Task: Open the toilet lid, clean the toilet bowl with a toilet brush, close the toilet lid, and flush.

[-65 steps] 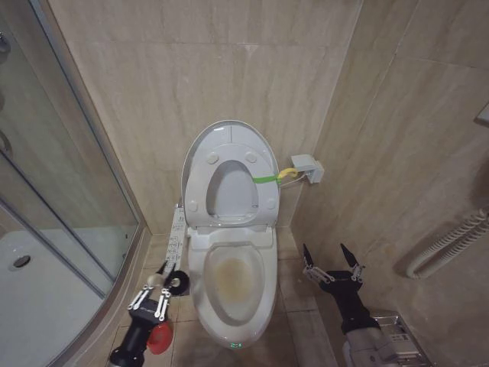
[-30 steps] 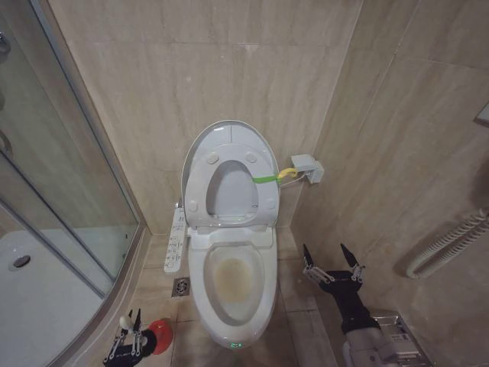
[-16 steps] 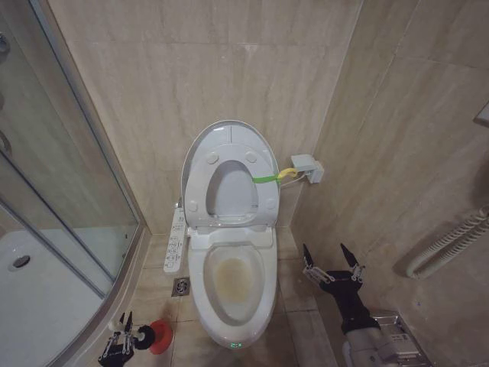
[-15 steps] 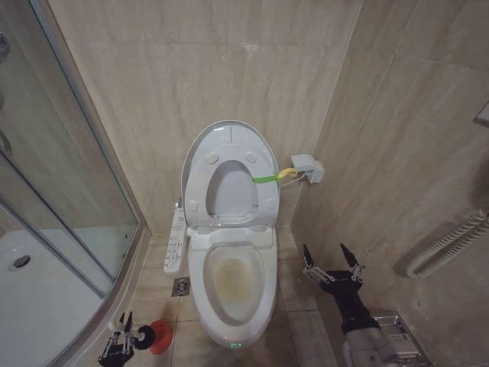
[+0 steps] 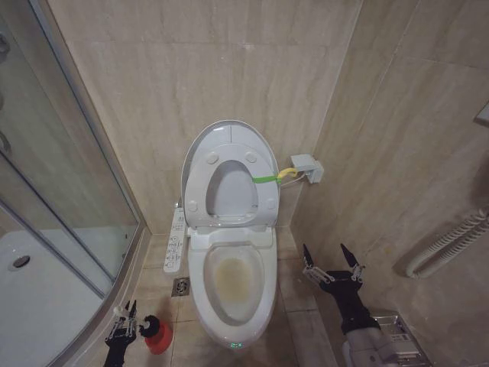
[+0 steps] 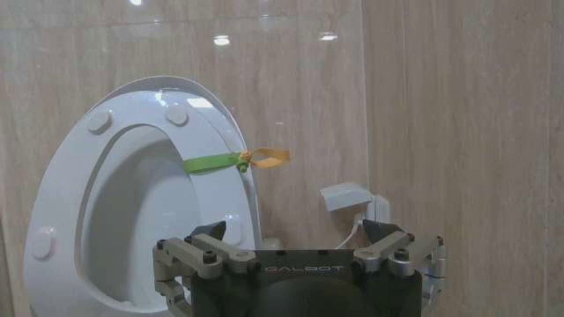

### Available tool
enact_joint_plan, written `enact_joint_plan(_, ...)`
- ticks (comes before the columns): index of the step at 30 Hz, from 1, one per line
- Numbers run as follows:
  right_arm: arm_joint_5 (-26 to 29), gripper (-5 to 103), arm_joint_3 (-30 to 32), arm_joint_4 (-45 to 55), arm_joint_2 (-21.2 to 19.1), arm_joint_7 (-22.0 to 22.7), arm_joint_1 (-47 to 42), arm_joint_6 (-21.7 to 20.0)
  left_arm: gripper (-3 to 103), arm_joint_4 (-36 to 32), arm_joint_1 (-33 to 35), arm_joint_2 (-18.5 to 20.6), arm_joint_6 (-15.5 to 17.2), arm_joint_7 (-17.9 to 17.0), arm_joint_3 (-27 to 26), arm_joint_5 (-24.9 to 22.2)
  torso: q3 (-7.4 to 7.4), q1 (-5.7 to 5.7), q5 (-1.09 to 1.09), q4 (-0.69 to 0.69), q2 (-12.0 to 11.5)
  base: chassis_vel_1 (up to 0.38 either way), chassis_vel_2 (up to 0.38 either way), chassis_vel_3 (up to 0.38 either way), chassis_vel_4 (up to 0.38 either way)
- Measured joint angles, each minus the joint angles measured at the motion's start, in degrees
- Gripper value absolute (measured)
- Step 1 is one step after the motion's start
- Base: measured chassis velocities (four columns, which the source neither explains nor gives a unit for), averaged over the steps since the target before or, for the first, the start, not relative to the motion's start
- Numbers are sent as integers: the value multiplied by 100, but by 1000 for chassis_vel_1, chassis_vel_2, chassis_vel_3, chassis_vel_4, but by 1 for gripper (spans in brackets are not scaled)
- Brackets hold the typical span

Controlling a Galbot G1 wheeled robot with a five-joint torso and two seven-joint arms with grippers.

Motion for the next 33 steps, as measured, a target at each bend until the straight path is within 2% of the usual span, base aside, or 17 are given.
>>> enact_joint_plan(2, 0, 100, 0, 0, 0, 0, 0, 0, 20, 65, -33, 3, 1, 33, 23, -39, 0, 0, 0, 0, 0, 0, 0, 0, 0)
enact_joint_plan(5, 0, 100, 0, 0, 0, 0, 0, 0, 20, 510, -298, 6, 2, 335, 77, -124, 0, 0, 0, -1, 0, 0, 0, 0, 0)
enact_joint_plan(10, 0, 100, 0, 0, 0, 0, 0, 0, 20, 706, -477, 31, 1, 517, 94, -152, 0, 0, 0, 0, 0, 0, 0, 0, 0)
enact_joint_plan(33, 0, 100, 0, 0, 0, 0, 0, 0, 20, 1444, -901, 89, 1, 702, 210, -279, 0, 0, 0, 0, 0, 0, 0, 0, 0)
